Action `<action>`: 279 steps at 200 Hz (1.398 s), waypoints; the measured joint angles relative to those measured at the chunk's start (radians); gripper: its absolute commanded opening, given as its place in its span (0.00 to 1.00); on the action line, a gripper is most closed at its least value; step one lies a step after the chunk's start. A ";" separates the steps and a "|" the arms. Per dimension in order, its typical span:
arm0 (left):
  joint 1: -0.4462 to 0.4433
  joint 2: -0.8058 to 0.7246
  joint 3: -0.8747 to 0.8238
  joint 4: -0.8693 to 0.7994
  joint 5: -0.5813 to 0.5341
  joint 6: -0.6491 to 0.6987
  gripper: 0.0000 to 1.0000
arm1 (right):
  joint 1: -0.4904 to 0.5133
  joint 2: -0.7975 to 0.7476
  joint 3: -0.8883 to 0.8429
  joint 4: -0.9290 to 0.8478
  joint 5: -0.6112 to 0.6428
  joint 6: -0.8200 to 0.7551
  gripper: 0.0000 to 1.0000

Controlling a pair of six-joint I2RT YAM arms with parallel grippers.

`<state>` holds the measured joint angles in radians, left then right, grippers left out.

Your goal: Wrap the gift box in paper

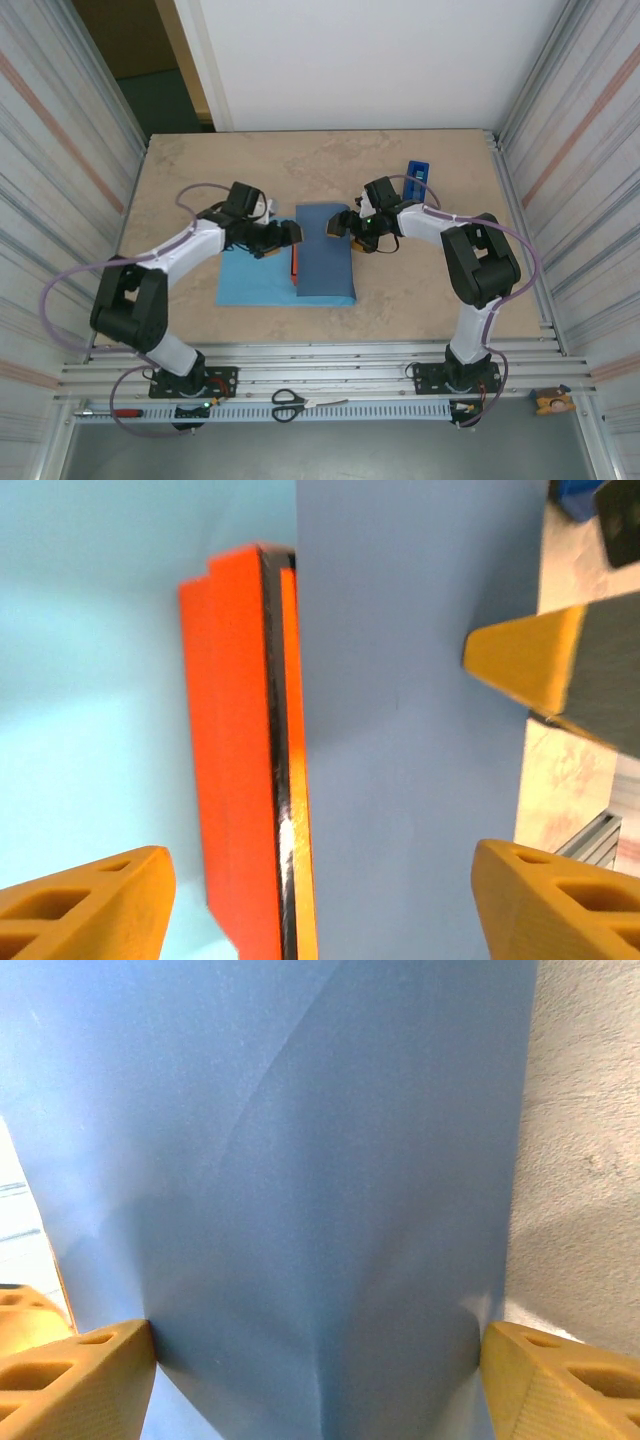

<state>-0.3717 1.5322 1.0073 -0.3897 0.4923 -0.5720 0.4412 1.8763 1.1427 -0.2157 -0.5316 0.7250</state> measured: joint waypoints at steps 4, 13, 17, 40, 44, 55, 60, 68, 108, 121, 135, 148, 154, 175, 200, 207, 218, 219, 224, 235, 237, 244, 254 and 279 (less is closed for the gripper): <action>0.014 -0.021 -0.007 0.000 -0.004 0.000 0.79 | 0.000 -0.001 0.000 0.001 0.002 0.000 0.80; 0.050 -0.066 -0.032 -0.001 -0.006 0.000 0.79 | 0.000 -0.002 0.000 0.001 0.004 0.000 0.80; 0.068 -0.090 -0.046 -0.003 -0.006 0.000 0.79 | 0.002 -0.002 0.000 0.001 0.005 0.000 0.80; 0.140 -0.156 -0.112 -0.001 0.005 0.000 0.82 | 0.005 -0.005 0.000 0.001 0.012 0.000 0.80; 0.142 -0.156 -0.116 -0.002 0.006 0.001 0.82 | 0.005 -0.005 0.000 0.001 0.013 0.000 0.80; 0.129 -0.148 -0.119 -0.001 0.011 0.001 0.84 | 0.006 -0.005 0.000 0.000 0.014 0.000 0.80; 0.118 -0.141 -0.118 0.002 0.013 0.001 0.84 | 0.006 -0.005 0.000 0.000 0.015 0.000 0.80; 0.095 -0.125 -0.114 0.005 0.014 0.002 0.85 | 0.006 -0.005 0.000 0.000 0.015 0.000 0.80; -0.013 0.042 -0.020 0.031 0.012 0.003 0.85 | 0.006 -0.005 0.000 0.000 0.016 0.001 0.80; -0.032 0.084 -0.001 0.049 0.011 0.002 0.83 | 0.006 -0.005 0.000 0.000 0.015 0.001 0.81; -0.043 0.112 0.008 0.058 0.005 0.000 0.80 | 0.007 -0.005 0.000 0.000 0.015 0.002 0.81; -0.043 0.135 0.013 0.070 0.001 -0.002 0.74 | 0.008 -0.005 0.000 0.000 0.016 0.004 0.81; -0.043 0.145 0.014 0.075 -0.002 -0.003 0.72 | 0.008 -0.006 0.000 0.000 0.016 0.004 0.81; -0.043 0.170 0.014 0.086 -0.010 -0.007 0.63 | 0.008 -0.006 0.000 -0.001 0.016 0.005 0.81; -0.053 0.172 0.016 0.105 -0.007 -0.006 0.54 | 0.009 -0.006 0.016 -0.021 0.023 0.005 0.82; -0.055 0.172 0.016 0.109 -0.010 -0.006 0.53 | 0.009 -0.006 0.022 -0.031 0.027 0.005 0.82; -0.056 0.172 0.016 0.111 -0.012 -0.007 0.52 | 0.009 -0.006 0.035 -0.053 0.034 0.005 0.83; -0.056 0.172 0.016 0.111 -0.012 -0.007 0.52 | 0.009 -0.005 0.036 -0.055 0.034 0.005 0.83; -0.056 0.172 0.016 0.111 -0.012 -0.007 0.52 | 0.009 -0.005 0.042 -0.064 0.037 0.005 0.83; -0.056 0.171 0.015 0.111 -0.011 -0.006 0.51 | 0.008 -0.005 0.054 -0.088 0.041 0.004 0.84; -0.056 0.171 0.015 0.112 -0.011 -0.007 0.51 | 0.007 -0.005 0.056 -0.091 0.042 0.004 0.84; -0.056 0.171 0.014 0.114 -0.011 -0.006 0.51 | 0.002 -0.005 0.063 -0.104 0.041 0.003 0.84; -0.056 0.171 0.013 0.116 -0.010 -0.006 0.51 | -0.006 -0.005 0.071 -0.115 0.040 0.003 0.84; -0.056 0.171 0.011 0.119 -0.006 -0.007 0.51 | -0.035 -0.005 0.095 -0.118 0.034 0.004 0.85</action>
<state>-0.4278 1.7035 1.0187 -0.2710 0.4858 -0.5789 0.4065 1.8713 1.2373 -0.3336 -0.4980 0.7288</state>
